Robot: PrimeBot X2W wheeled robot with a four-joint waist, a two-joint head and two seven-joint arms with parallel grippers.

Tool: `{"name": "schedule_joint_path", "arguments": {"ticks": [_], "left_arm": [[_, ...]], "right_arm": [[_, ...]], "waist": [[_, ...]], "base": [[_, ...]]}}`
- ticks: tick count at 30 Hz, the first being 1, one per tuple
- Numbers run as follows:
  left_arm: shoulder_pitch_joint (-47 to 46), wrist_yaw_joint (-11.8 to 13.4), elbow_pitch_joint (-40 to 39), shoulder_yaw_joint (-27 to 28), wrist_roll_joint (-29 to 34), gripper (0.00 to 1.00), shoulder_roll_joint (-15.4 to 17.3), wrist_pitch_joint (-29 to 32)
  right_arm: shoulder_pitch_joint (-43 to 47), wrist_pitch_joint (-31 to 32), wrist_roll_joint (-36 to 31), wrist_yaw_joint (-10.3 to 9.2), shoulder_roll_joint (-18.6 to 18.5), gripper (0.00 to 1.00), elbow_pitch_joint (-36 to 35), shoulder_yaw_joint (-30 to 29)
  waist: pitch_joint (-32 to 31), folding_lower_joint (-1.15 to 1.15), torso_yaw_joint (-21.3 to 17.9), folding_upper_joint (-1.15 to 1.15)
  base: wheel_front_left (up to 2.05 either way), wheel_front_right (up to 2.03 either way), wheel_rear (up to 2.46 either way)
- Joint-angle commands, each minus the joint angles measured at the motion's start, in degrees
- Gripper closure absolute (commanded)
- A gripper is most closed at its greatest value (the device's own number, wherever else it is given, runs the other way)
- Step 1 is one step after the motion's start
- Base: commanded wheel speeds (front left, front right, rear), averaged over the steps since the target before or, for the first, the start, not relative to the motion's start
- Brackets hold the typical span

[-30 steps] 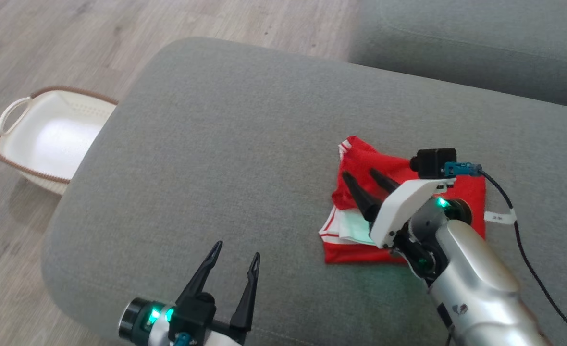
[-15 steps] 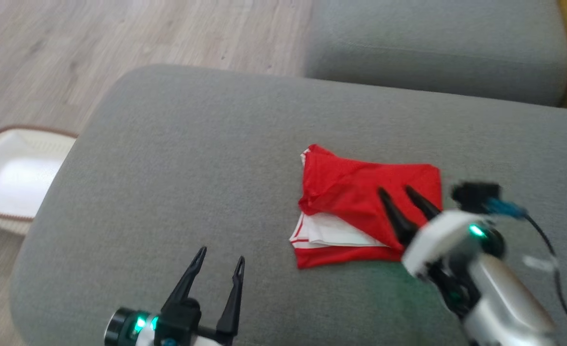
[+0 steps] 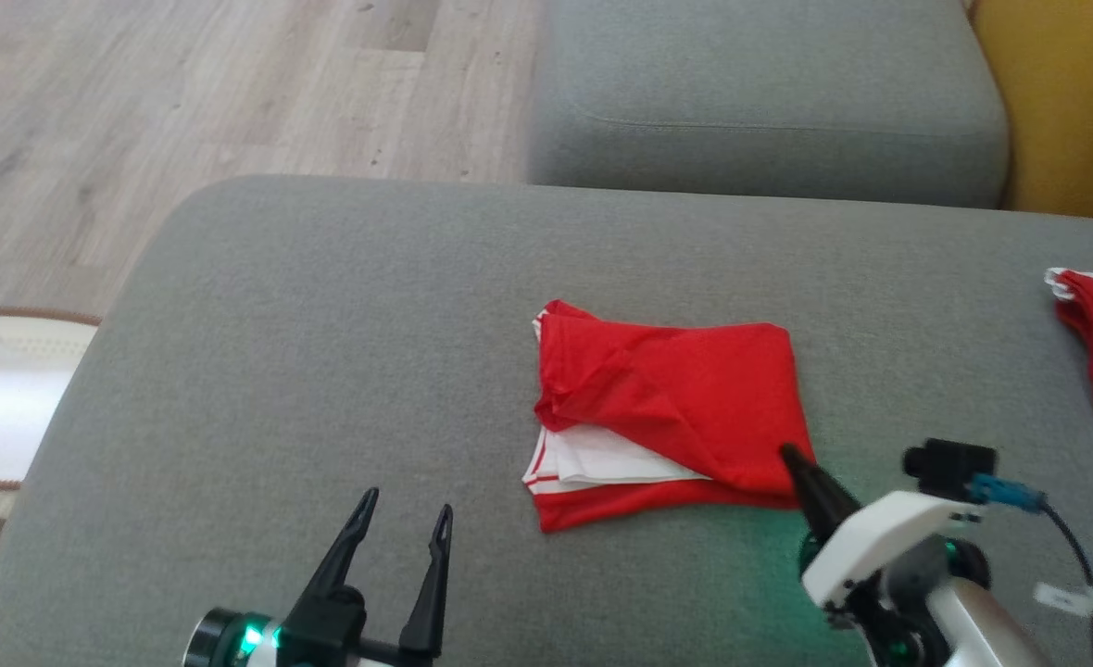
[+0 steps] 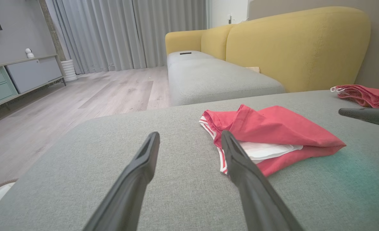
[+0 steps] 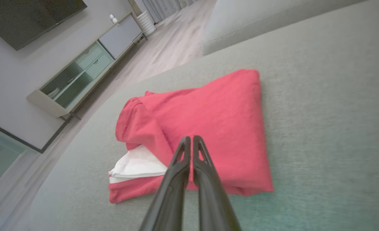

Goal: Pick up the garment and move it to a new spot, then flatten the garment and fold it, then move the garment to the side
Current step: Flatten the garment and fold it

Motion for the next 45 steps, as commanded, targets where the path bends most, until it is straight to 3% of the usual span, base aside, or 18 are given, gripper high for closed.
{"name": "schedule_joint_path", "arguments": {"ticks": [1,8,20,24,29,33,34,35,36,45], "left_arm": [[-1.65,-0.41,-2.07,2.25,-0.15,0.0,0.19,-0.54],[-2.51,-1.34,-1.43,1.35,0.2,0.0,-0.6,-0.54],[-4.68,-1.92,-0.55,-0.5,1.72,0.0,-1.29,-0.54],[-5.04,-1.55,-0.44,-0.85,1.87,0.0,-1.32,-0.54],[-4.46,-1.08,-0.46,-0.76,1.77,0.0,-0.72,-0.54],[-3.8,-0.63,-0.61,-0.15,1.29,0.0,-0.24,-0.54],[-3.6,-0.46,-0.76,0.17,1.06,0.0,-0.18,-0.54],[-3.34,-0.23,-0.92,0.66,0.75,0.0,-0.11,-0.54],[-3.03,0.0,-1.12,1.19,0.42,0.0,-0.05,-0.54],[0.89,1.48,-3.45,8.61,-2.8,0.0,0.03,-0.54]], "right_arm": [[-4.53,1.67,2.36,-0.06,0.2,1.0,-0.99,2.11],[-13.28,8.23,11.84,-0.06,0.86,1.0,6.89,4.58],[-22.81,11.3,14.72,-0.06,-0.05,1.0,23.1,9.86],[-21.95,12.87,18.13,-0.06,0.29,1.0,20.37,13.4],[-17.94,15.47,24.2,-0.06,-1.56,1.0,11.3,18.74],[-15.06,10.32,27.01,-0.06,-4.85,1.0,4.11,19.71],[-14.43,8.15,27.05,-0.06,-5.78,0.86,3.0,19.54],[-13.89,5.85,26.77,-0.06,-6.64,0.51,2.42,19.3],[-13.41,3.48,26.21,-0.06,-7.42,0.0,2.33,18.94],[-11.94,-13.53,13.02,-0.06,-8.83,0.0,7.14,17.46]], "waist": [[0.19,0.0,0.73,0.0],[1.06,0.0,4.1,0.0],[3.95,0.0,8.98,0.0],[4.14,0.0,8.93,0.0],[2.99,0.0,7.23,0.0],[1.69,0.0,5.33,0.0],[1.45,0.0,4.77,0.0],[1.11,0.0,4.04,0.0],[0.82,0.0,3.32,0.0],[-1.07,0.0,-5.04,0.0]], "base": [[0.0,0.0,0.0],[0.0,0.0,0.0],[0.0,0.0,0.0],[0.0,0.0,0.0],[0.0,0.0,0.0],[0.0,0.0,0.0],[0.0,0.0,0.0],[0.0,0.0,0.0],[0.0,0.0,0.0],[0.0,0.0,0.0]]}}
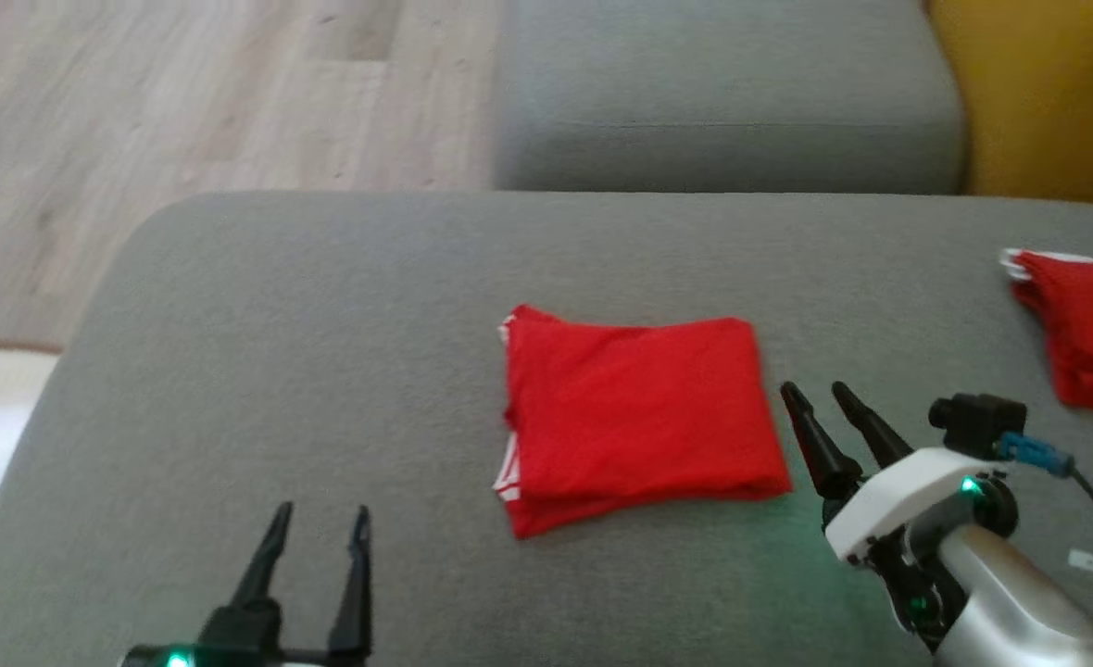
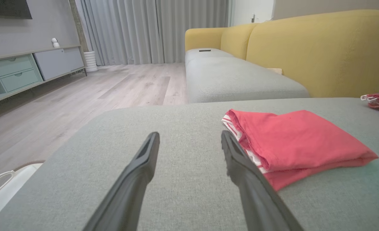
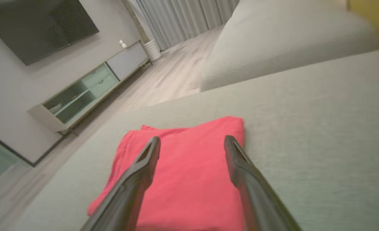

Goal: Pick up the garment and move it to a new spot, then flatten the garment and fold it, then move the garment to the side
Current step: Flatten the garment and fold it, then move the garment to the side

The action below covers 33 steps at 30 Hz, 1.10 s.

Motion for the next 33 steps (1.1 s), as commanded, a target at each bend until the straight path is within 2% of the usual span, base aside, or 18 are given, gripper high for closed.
{"name": "schedule_joint_path", "arguments": {"ticks": [1,7,8,11,12,15,18,25,33], "left_arm": [[-1.47,0.49,-2.84,3.66,-0.22,0.0,0.19,-0.54],[0.97,0.35,-3.18,7.64,-0.71,0.0,-0.36,-0.54],[1.66,-0.05,-3.03,8.63,-0.79,0.0,-0.6,-0.54],[2.46,-0.53,-2.96,9.93,-1.01,0.0,-1.26,-0.54],[2.46,-0.53,-2.96,9.93,-1.01,0.0,-1.26,-0.54],[3.16,-1.2,-2.67,10.52,-0.73,0.0,-1.84,-0.54],[3.75,-1.75,-2.65,10.87,-0.32,0.0,-2.32,-0.54],[5.82,-2.7,-2.52,11.37,0.18,0.0,-3.18,-0.54],[7.11,-3.57,-1.85,11.42,1.61,0.0,-3.53,-0.54]], "right_arm": [[-0.29,-3.5,-4.16,-0.05,0.19,0.0,0.62,-0.13],[2.64,-7.77,-13.14,-0.05,3.18,0.0,1.8,-2.66],[4.32,-7.85,-18.04,-0.05,3.87,0.0,-1.44,-7.01],[9.58,-7.88,-26.43,-0.05,5.69,0.0,-7.19,-13.32],[9.58,-7.88,-26.43,-0.05,5.69,0.0,-7.19,-13.32],[15.45,-7.89,-32.48,-0.05,8.03,0.0,-12.42,-17.2],[19.72,-7.89,-37.24,-0.05,9.27,0.0,-14.79,-19.4],[23.94,-7.9,-41.06,-0.05,11.43,0.0,-16.52,-22.63],[24.72,-7.9,-42.49,-0.05,12.17,0.0,-17.24,-22.88]], "waist": [[-0.97,0.0,-3.94,0.0],[-1.48,0.0,-7.2,0.0],[-1.77,0.0,-7.71,0.0],[-2.48,0.0,-8.0,0.0],[-2.48,0.0,-8.0,0.0],[-3.52,0.0,-7.92,0.0],[-4.19,0.0,-7.74,0.0],[-5.42,0.0,-7.15,0.0],[-6.23,0.0,-6.36,0.0]], "base": [[0.0,0.0,0.0],[0.0,0.0,0.0],[0.0,0.0,0.0],[0.0,0.0,0.0],[0.0,0.0,0.0],[0.0,0.0,0.0],[0.0,0.0,0.0],[0.0,0.0,0.0],[0.0,0.0,0.0]]}}
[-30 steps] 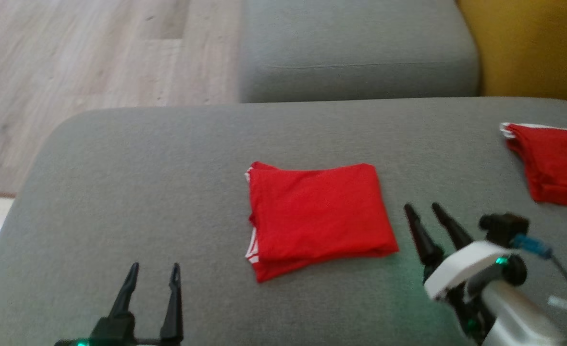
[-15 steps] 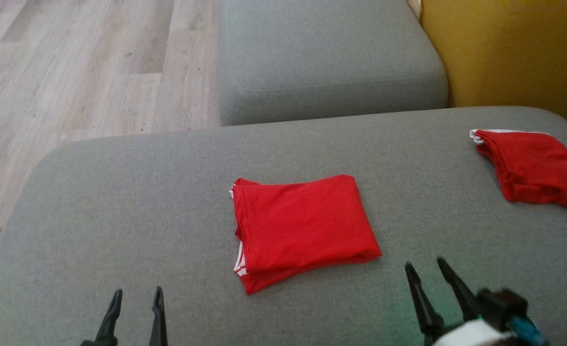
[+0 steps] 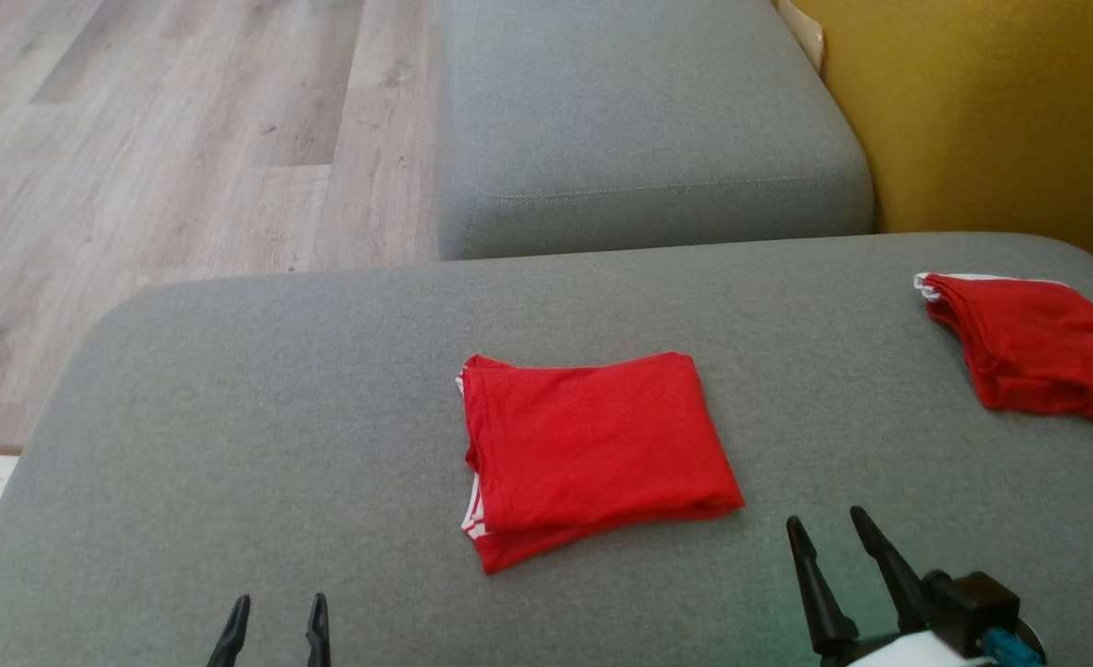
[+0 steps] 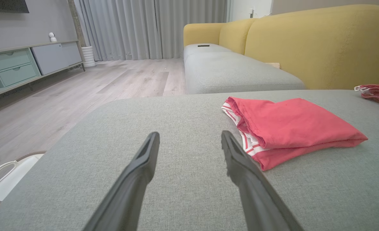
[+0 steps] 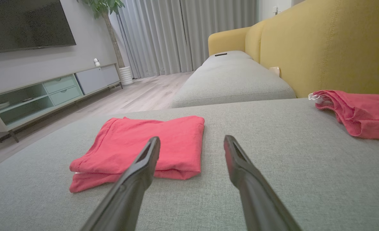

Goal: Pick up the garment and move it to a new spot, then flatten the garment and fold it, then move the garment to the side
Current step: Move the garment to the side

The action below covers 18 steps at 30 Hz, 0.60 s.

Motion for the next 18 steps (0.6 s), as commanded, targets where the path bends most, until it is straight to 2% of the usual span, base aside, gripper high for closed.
{"name": "schedule_joint_path", "arguments": {"ticks": [1,18], "left_arm": [[-2.46,-0.07,-1.53,2.35,0.46,0.0,-0.82,-0.54],[-2.9,-1.2,-0.76,2.87,0.83,0.0,-1.15,-0.54]], "right_arm": [[-1.39,-0.63,-0.62,-0.05,-0.11,0.0,-2.17,0.95],[-1.03,-0.63,-1.96,-0.05,0.11,0.0,-2.3,1.12]], "waist": [[-0.12,0.0,0.1,0.0],[0.59,0.0,1.2,0.0]], "base": [[0.0,0.0,0.0],[0.0,0.0,0.0]]}}
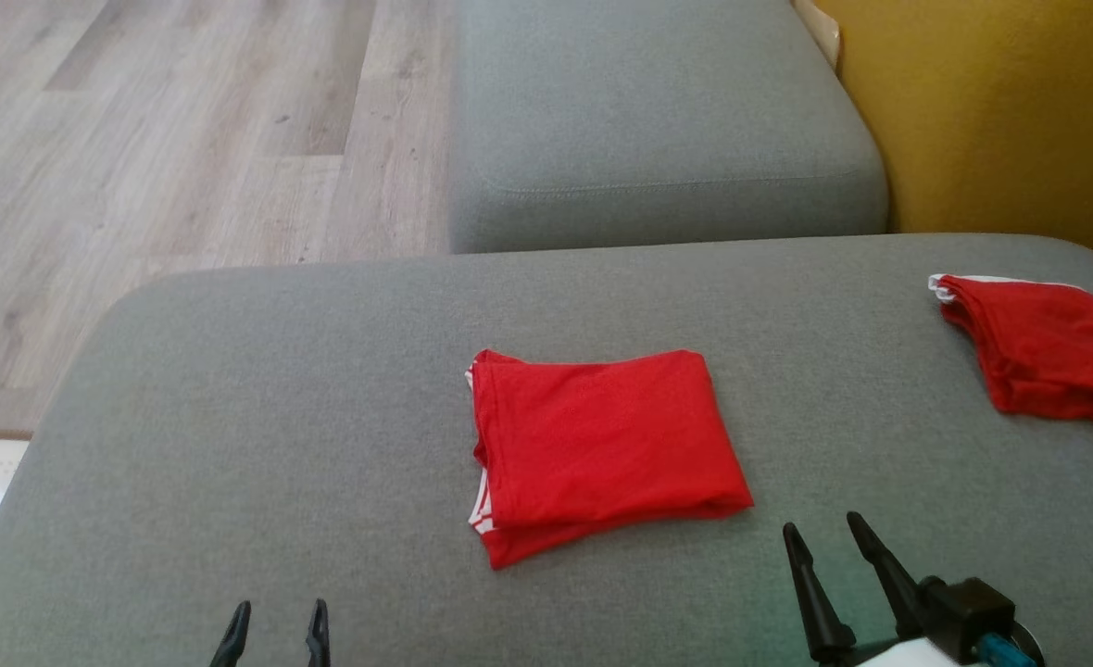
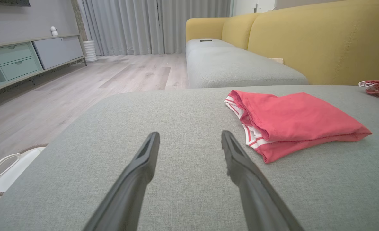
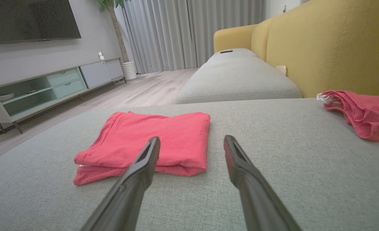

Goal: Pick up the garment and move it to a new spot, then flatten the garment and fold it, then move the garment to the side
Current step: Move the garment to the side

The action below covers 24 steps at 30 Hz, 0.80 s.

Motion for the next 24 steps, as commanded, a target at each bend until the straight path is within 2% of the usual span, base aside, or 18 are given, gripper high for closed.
{"name": "schedule_joint_path", "arguments": {"ticks": [1,16,24], "left_arm": [[-3.15,-0.29,-1.67,2.24,0.27,0.0,-0.65,-0.54],[-3.35,-0.59,-1.59,1.68,0.56,0.0,-0.84,-0.54],[-4.46,-0.61,-1.42,0.15,0.59,0.0,-0.91,-0.54]], "right_arm": [[-1.9,-0.63,-0.45,-0.05,0.02,0.0,-1.59,0.93],[-2.56,-0.63,-0.85,-0.05,0.39,0.0,0.25,-0.17],[-9.19,-0.63,3.01,-0.05,-1.41,0.0,9.55,1.47]], "waist": [[0.27,0.0,0.27,0.0],[2.15,0.0,3.67,0.0],[4.4,0.0,6.6,0.0]], "base": [[0.0,0.0,0.0],[0.0,0.0,0.0],[0.0,0.0,0.0]]}}
